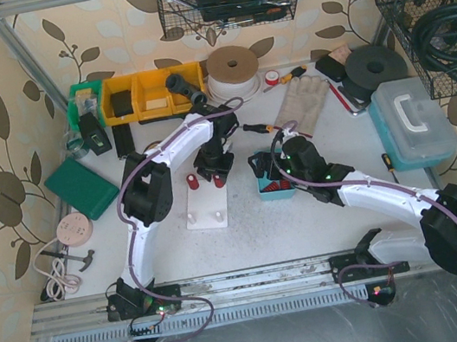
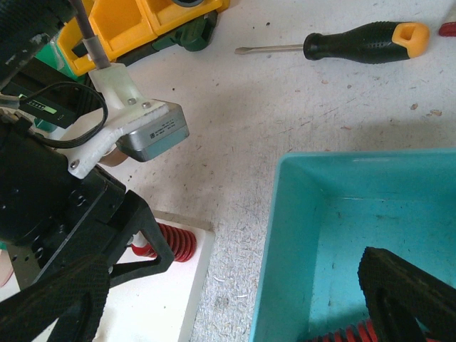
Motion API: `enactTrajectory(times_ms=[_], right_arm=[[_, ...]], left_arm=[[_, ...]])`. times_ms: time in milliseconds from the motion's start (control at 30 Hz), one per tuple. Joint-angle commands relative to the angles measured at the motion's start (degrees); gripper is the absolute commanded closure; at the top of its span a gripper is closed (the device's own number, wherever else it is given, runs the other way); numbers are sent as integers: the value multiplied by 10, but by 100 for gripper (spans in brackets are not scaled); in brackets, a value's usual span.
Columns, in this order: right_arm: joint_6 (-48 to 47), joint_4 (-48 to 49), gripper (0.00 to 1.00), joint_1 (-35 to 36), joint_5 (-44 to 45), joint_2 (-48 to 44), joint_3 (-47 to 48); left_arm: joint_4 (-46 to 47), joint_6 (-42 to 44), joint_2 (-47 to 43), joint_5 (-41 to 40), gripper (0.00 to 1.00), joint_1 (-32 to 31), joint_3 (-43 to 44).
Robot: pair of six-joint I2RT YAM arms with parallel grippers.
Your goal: Install the large spring
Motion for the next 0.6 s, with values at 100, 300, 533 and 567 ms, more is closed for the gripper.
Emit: enactTrajectory(times_ms=[100, 300, 533, 567], right_arm=[[-7, -10, 6, 3, -2, 2, 16], [-25, -23, 6, 2, -9, 2, 24], [-110, -305, 7, -53, -15, -31, 174], [-127, -345, 7, -67, -24, -30, 197]], left_arm=[[-25, -7, -44, -11, 42, 3, 29], [-16, -17, -74, -14, 38, 3, 35], [39, -42, -148, -29, 35, 3, 2], [57, -47, -165, -27, 35, 3, -11]])
